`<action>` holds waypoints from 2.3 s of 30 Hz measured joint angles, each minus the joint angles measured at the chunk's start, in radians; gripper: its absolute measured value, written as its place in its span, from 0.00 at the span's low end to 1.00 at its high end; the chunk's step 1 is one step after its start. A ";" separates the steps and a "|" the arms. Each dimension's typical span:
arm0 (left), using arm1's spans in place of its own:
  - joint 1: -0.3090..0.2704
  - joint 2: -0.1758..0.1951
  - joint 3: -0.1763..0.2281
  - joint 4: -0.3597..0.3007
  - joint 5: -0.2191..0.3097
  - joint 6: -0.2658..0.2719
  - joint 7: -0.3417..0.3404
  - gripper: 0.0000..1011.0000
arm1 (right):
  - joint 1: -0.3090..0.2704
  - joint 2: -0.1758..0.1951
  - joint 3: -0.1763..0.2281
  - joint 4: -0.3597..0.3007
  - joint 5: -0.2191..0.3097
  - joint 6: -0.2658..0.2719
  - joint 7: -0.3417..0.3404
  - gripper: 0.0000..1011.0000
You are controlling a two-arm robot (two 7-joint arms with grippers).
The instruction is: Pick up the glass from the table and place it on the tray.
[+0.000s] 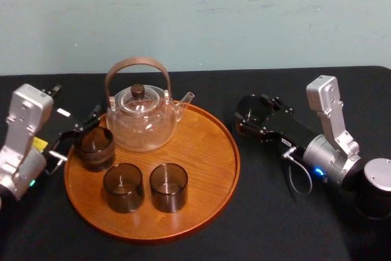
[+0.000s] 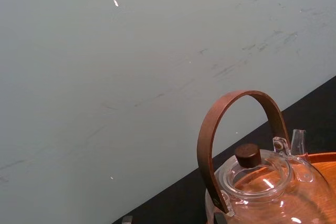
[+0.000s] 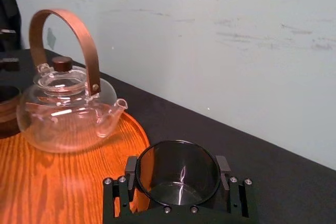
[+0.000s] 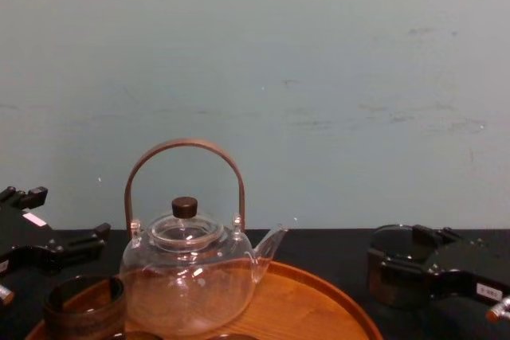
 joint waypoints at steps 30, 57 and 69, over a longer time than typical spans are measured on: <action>0.000 0.000 0.000 0.000 0.000 0.000 0.000 0.99 | -0.043 0.027 -0.040 -0.122 0.020 0.010 0.015 0.90; 0.000 0.000 0.000 0.000 0.000 0.000 0.000 0.99 | -0.013 -0.007 -0.113 -0.089 0.012 0.004 0.043 0.90; 0.000 0.000 0.000 0.000 0.000 0.000 0.000 0.99 | 0.005 -0.026 -0.136 -0.054 0.007 -0.003 0.049 0.90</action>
